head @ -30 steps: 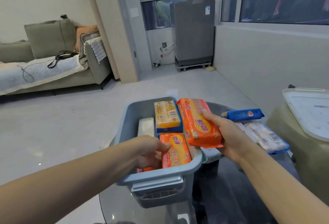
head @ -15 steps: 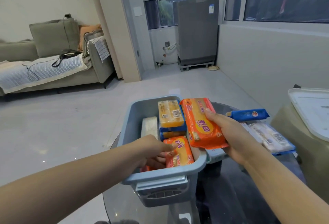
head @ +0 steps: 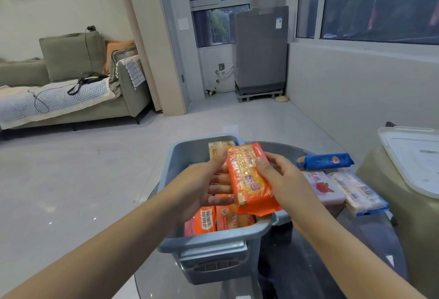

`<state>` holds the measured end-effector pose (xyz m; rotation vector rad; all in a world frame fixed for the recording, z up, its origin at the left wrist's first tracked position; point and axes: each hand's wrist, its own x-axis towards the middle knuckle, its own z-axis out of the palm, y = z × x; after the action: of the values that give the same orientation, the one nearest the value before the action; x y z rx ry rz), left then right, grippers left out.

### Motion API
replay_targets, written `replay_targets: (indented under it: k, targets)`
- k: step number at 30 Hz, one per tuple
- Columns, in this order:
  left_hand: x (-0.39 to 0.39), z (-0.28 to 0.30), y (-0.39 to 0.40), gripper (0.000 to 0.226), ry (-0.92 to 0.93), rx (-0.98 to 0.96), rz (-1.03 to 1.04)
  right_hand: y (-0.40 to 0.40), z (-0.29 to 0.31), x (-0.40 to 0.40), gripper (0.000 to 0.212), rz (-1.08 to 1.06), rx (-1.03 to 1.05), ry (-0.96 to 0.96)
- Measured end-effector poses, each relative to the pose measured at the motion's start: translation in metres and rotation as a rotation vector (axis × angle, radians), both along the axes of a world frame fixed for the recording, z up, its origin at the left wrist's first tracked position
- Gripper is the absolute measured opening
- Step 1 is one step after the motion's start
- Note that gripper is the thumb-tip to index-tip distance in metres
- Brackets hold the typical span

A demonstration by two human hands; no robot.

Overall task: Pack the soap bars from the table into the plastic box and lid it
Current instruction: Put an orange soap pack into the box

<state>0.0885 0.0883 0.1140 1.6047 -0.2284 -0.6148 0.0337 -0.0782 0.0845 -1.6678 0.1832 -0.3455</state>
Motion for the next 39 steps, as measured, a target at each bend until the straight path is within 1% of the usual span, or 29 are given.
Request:
replay_targets:
  k: [2,4,6,9,11,14,17,21,24,26,28,30,32,35,36,37,39]
  targets:
    - [-0.002,0.002,0.0,0.048,0.003,-0.034,-0.044,0.005,0.0,-0.001,0.03,-0.007,-0.096,-0.035]
    - [-0.004,0.0,0.002,0.05,-0.001,-0.015,-0.022,0.006,0.001,-0.003,0.032,0.03,-0.138,-0.023]
    - [-0.003,-0.003,0.006,0.046,0.041,-0.01,-0.005,0.006,0.001,-0.005,0.034,0.068,-0.185,0.006]
    - [0.001,-0.004,0.013,0.029,0.098,0.082,0.021,0.002,-0.002,-0.003,0.042,0.117,-0.271,0.037]
    - [0.002,-0.007,0.015,0.024,0.127,0.169,0.023,0.002,-0.006,-0.002,0.039,0.142,-0.282,0.057]
    - [0.002,-0.013,0.012,0.023,0.186,0.279,-0.012,0.005,-0.013,0.0,0.034,0.12,-0.32,0.065]
    - [0.004,-0.018,0.006,0.027,0.22,0.321,-0.005,0.008,-0.018,0.002,0.034,0.125,-0.267,0.056]
    - [0.012,-0.019,0.005,0.039,0.16,0.431,0.013,0.006,-0.023,0.004,0.037,0.129,-0.205,0.043]
    - [0.015,-0.023,0.007,0.036,0.13,0.453,0.003,0.005,-0.024,0.003,0.044,0.148,-0.183,0.065]
    - [0.014,-0.025,0.008,0.029,0.115,0.437,0.019,0.005,-0.025,0.003,0.046,0.168,-0.135,0.1]
    - [0.014,-0.026,0.009,0.023,0.112,0.429,0.034,0.005,-0.024,0.002,0.046,0.178,-0.112,0.115]
    - [0.011,-0.026,0.009,0.024,0.105,0.444,0.045,0.005,-0.024,0.0,0.044,0.178,-0.112,0.112]
    - [0.007,-0.025,0.007,0.034,0.033,0.441,0.101,0.004,-0.023,-0.003,0.043,0.183,-0.103,0.108]
    - [-0.002,-0.021,0.0,0.058,-0.161,0.467,0.29,0.001,-0.022,-0.01,0.039,0.208,-0.097,0.097]
    - [-0.007,-0.018,-0.003,0.06,-0.218,0.448,0.337,-0.002,-0.021,-0.012,0.037,0.22,-0.092,0.093]
    - [-0.012,-0.015,-0.006,0.054,-0.27,0.397,0.365,-0.005,-0.02,-0.014,0.035,0.229,-0.089,0.087]
    - [-0.024,-0.008,-0.016,0.036,-0.35,0.248,0.363,-0.014,-0.019,-0.018,0.03,0.211,-0.101,0.069]
